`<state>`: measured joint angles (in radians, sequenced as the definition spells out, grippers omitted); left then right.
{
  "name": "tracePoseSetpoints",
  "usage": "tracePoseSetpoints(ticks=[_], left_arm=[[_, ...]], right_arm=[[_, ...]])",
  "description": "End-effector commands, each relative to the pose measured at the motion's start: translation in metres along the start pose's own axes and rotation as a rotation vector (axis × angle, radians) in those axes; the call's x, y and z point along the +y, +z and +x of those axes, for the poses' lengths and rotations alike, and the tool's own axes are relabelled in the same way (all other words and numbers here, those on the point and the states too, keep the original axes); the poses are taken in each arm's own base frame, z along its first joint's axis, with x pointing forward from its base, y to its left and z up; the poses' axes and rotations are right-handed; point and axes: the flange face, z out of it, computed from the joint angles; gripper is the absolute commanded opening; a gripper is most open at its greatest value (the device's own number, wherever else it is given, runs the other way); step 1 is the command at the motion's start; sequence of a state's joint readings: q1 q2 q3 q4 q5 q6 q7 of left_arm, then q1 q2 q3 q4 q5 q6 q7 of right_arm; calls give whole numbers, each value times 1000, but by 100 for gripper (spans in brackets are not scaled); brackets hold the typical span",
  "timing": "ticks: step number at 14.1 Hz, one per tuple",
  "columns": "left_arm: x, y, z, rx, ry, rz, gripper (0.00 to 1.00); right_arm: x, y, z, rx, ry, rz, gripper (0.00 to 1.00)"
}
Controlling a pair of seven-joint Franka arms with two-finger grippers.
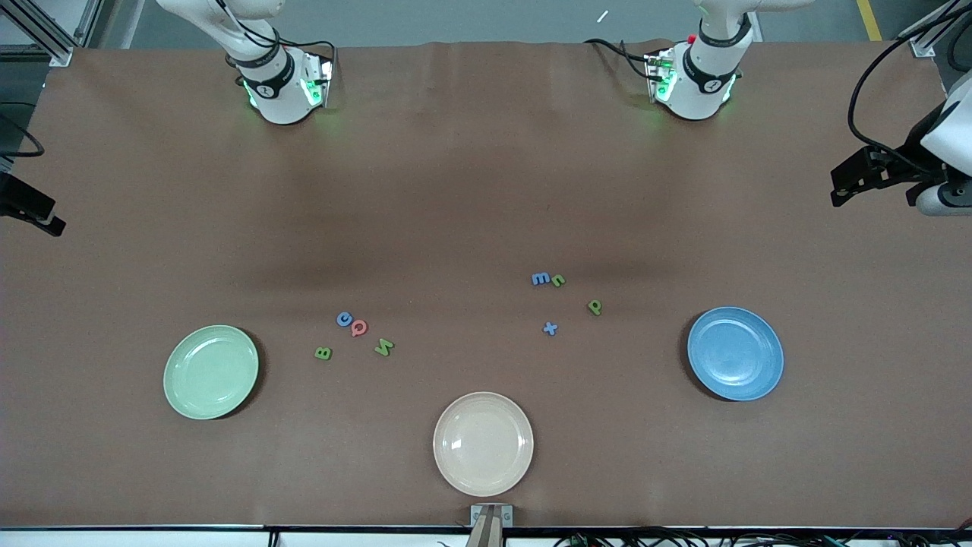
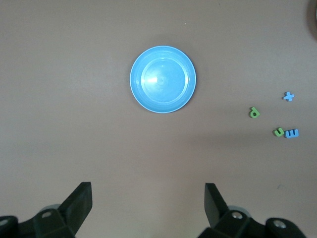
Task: Sort upper and lower case letters into plates
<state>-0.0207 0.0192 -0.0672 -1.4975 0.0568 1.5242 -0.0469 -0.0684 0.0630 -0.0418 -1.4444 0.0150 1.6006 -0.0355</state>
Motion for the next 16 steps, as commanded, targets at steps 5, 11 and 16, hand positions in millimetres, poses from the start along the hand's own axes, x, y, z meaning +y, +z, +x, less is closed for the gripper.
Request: tracePoseSetpoints(ticks=[5,11,16], left_arm=[[7,-2,5,18,3,-2,100],[52,90,62,-26,57,-76,100],[142,203,100,-42,113,-88,100]], right_arm=[[-3,3,1,-7,1,7,100],[-69,114,39,-164,-100,6,100],[-125,211,65,-182,-183,-1,100]])
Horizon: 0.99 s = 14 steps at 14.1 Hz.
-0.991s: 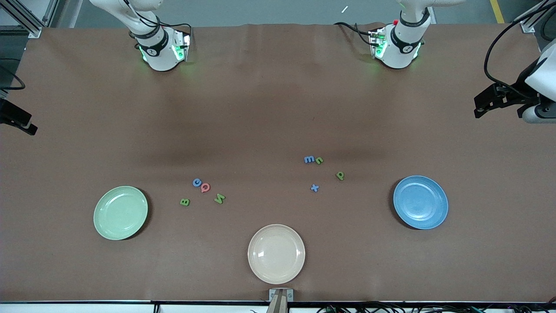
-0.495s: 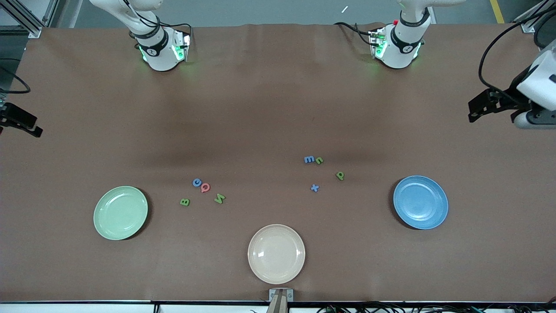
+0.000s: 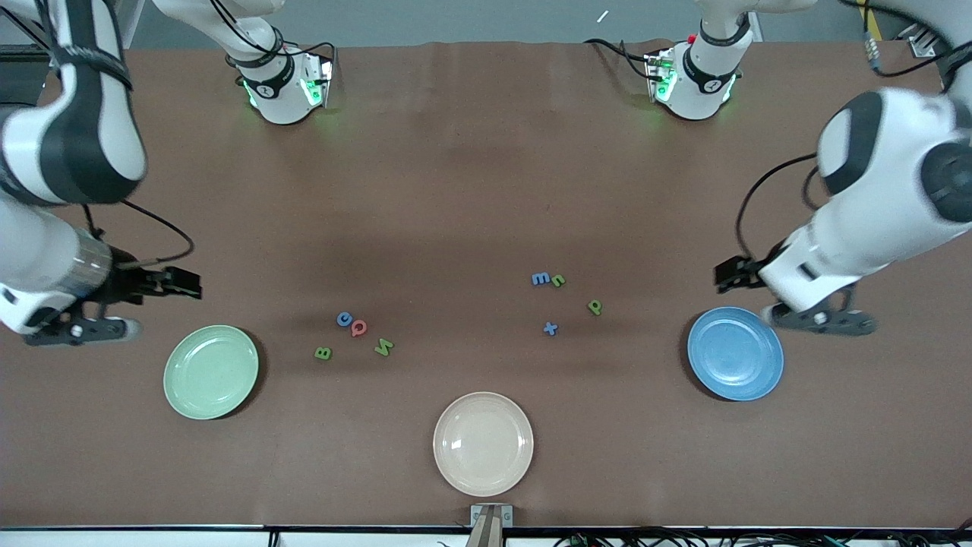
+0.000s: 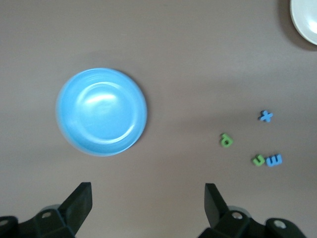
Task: Sort upper and lower case letters into plates
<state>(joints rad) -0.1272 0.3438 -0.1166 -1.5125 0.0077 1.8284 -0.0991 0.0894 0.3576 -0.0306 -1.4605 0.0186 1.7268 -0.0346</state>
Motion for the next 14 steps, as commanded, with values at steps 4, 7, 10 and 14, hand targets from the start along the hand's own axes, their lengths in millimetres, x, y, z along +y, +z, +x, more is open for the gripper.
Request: tracePoseSetpoints(ticks=[4,7,10,14], left_arm=[[67,117,23,-40,-26,0,100],[87,155,6,-63,-163,11,100],[104,192,-14,-53,-307,14,91],[109,231,-29,20,-521,-27,83]], right_arm=[[-33,111,41,-67,-28,-3,100],[-50,162,67,32,-20,-4,100],[-70,200,76,68,65,-3,100],[-86,240,76,40,78,-9,100]])
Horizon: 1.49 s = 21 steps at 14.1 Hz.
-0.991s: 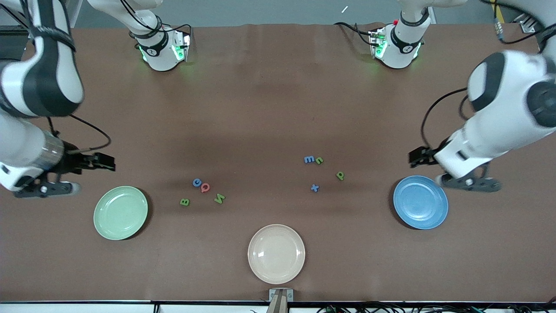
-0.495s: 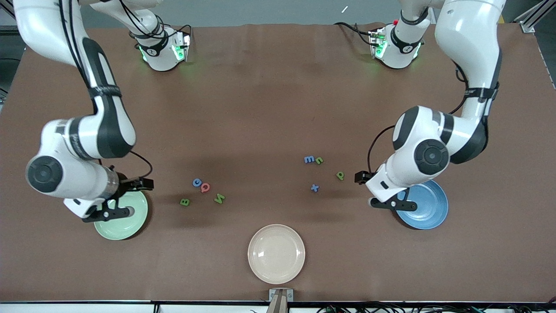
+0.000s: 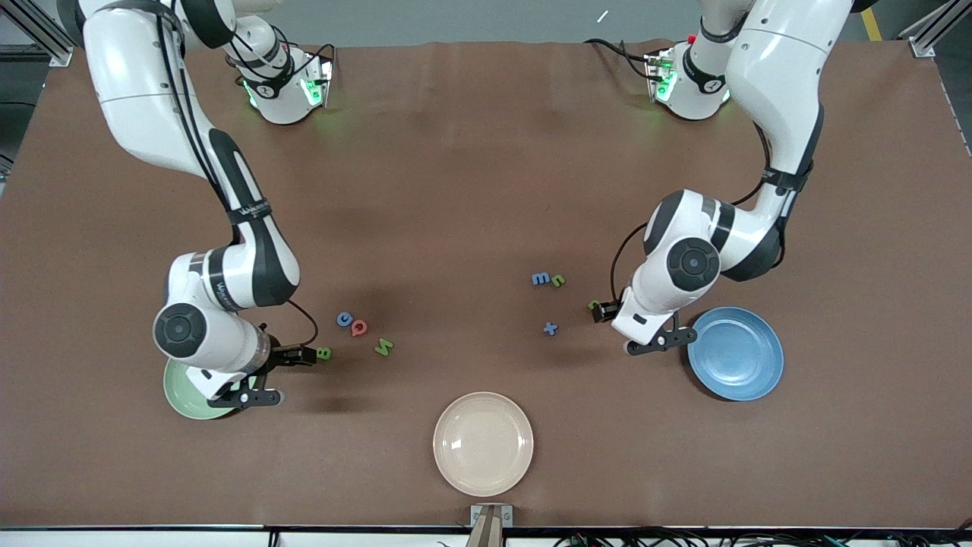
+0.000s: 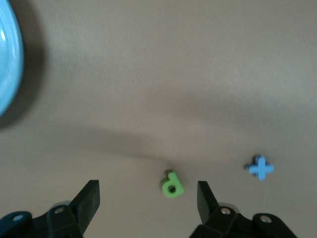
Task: Sort upper and lower case letters into plates
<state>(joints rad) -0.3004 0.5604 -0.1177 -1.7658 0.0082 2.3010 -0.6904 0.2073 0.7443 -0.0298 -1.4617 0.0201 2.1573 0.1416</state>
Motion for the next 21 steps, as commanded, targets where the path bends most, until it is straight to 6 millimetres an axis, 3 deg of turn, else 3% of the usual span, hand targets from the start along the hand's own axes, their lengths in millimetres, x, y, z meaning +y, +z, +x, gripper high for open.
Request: tracePoseSetpoints(ticks=[1,3,7,11,14,21], left_arm=[[-3,13,-17,33,-129,-21,83],[12,25,-33,32,-207,-26,77],[14,39,-40,18,-281,-16,70],[12,57,-39,-1,-317,-3,67],[15,67,-37,-8,-341,0,64],[16,74,-35,-14,-345,3,53]], right_arm=[[-7,19,-1,-12,17,5,100],[-17,36,-6,-33,4,0,100],[-29,67,-10,-55,9,21,100],[-40,73,-14,-71,10,40,98],[-41,72,-15,-75,-1,36,83],[-31,71,-14,-77,2,35,36]])
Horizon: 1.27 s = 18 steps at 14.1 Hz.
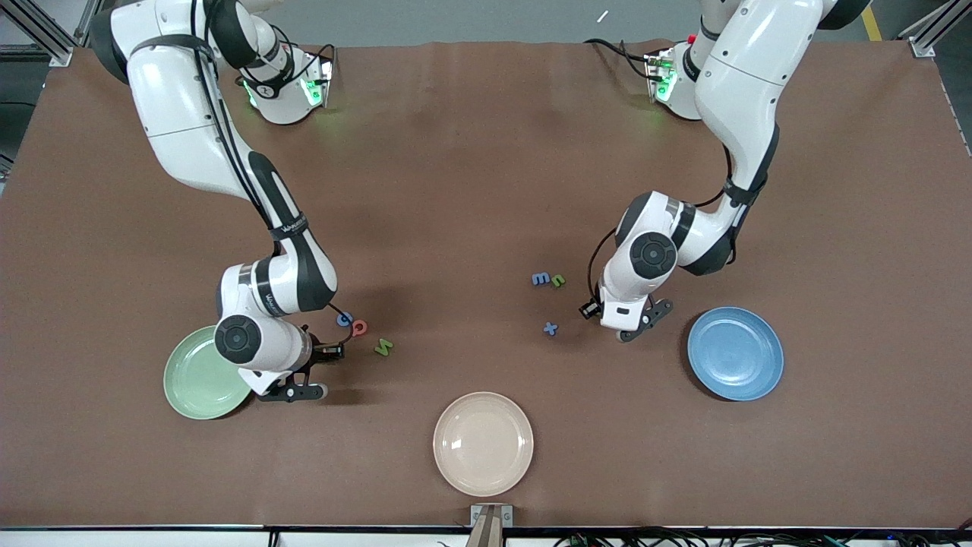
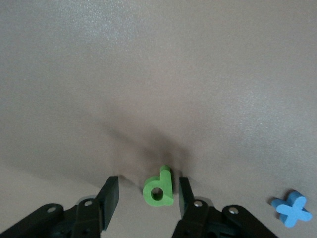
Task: Sort upper and lower case letters into plates
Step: 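Carry d to the blue plate while the right gripper carries B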
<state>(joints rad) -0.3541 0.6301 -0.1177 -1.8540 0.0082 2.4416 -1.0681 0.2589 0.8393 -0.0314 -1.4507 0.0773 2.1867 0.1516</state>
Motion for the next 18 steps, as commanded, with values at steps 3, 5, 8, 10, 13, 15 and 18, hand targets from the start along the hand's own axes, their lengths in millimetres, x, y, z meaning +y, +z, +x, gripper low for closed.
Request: tracePoseSetpoints(ticks=[3,5,8,10,13,15,18], left_arm=[[6,3,2,3,-15,-8,34],[7,1,1,6,-10,-10,3],[9,-4,0,17,26,-10,0],[6,-44,16,73,38,-34,0],[-18,-87,76,146,143,17,0],[-46,-93,113,138,238,44,0],[-96,-90,168,121,375,66,1]], right_arm=[[11,9,-3,-15,18,8,14],[15,-2,0,2,23,9,9],[35,-45,15,57,-8,-53,9],[58,-68,27,82,-87,-129,9],[122,-80,37,92,-208,-182,9],[167,-76,36,72,-262,-186,11],[185,-66,31,45,-258,-178,23]])
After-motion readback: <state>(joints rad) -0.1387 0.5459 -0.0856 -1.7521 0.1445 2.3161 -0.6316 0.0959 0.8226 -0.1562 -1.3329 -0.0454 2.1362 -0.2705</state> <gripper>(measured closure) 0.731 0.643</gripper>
